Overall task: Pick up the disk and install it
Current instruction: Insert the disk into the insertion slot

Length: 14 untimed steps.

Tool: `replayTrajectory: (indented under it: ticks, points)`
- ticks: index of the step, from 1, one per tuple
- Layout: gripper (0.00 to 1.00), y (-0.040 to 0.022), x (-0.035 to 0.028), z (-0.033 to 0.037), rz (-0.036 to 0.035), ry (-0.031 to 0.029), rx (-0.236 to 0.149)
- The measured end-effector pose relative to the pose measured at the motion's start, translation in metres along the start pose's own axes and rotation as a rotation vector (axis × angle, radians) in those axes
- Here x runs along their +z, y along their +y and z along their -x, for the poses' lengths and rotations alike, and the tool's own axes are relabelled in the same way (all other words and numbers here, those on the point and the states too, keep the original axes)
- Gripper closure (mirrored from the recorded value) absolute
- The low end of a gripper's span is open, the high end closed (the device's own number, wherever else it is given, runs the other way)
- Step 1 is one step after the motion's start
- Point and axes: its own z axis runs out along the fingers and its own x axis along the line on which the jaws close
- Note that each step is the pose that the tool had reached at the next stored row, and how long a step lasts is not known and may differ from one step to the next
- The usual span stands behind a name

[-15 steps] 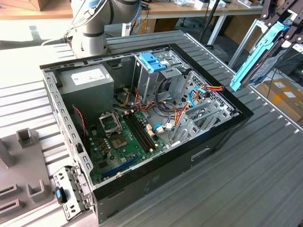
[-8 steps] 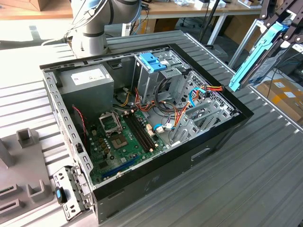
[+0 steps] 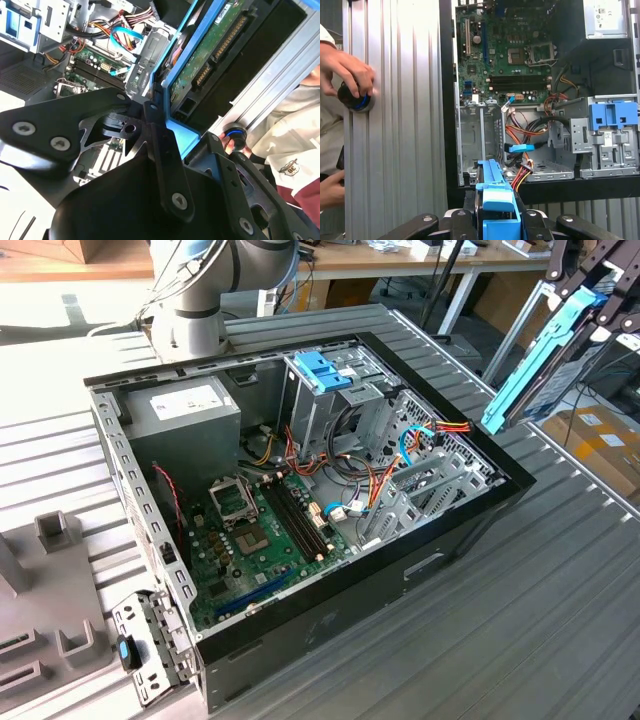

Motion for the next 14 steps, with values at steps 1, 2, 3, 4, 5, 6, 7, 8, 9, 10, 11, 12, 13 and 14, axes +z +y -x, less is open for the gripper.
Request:
replayTrajectory:
  ticks: [1,2,3,4,5,6,7,8,9,10,11,12,13,14]
  points:
    - [0.63,0.0007,0.0,0.0,0.0,0.0,0.0]
    - [0.63,0.0014,0.0002,-0.0001,0.0,-0.0001,0.0]
    - [0.63,0.002,0.0001,-0.0001,0.0,0.0001,0.0]
    - [0.63,0.0025,0.0002,-0.0001,0.0,0.0,0.0]
    - [0.63,0.0034,0.0002,-0.0001,0.0,0.0,0.0]
    - [0.63,0.0039,0.0003,-0.0002,0.0,0.0,0.0]
    - [0.63,0.0043,0.0003,-0.0002,0.0,0.0,0.0]
    - [0.63,0.0046,0.0003,-0.0002,0.0,0.0,0.0]
    - [0.63,0.005,0.0003,-0.0002,0.0,0.0001,0.0]
    - [0.63,0.0053,0.0004,-0.0002,0.0,0.0,0.0]
    - [0.63,0.0057,0.0004,-0.0003,0.0,0.0001,0.0]
    - [0.63,0.0061,0.0004,-0.0003,0.0,0.0,0.0]
    - [0.63,0.0065,0.0005,-0.0003,0.0,0.0,0.0]
    - [0.63,0.0068,0.0005,-0.0003,0.0,0.0,0.0]
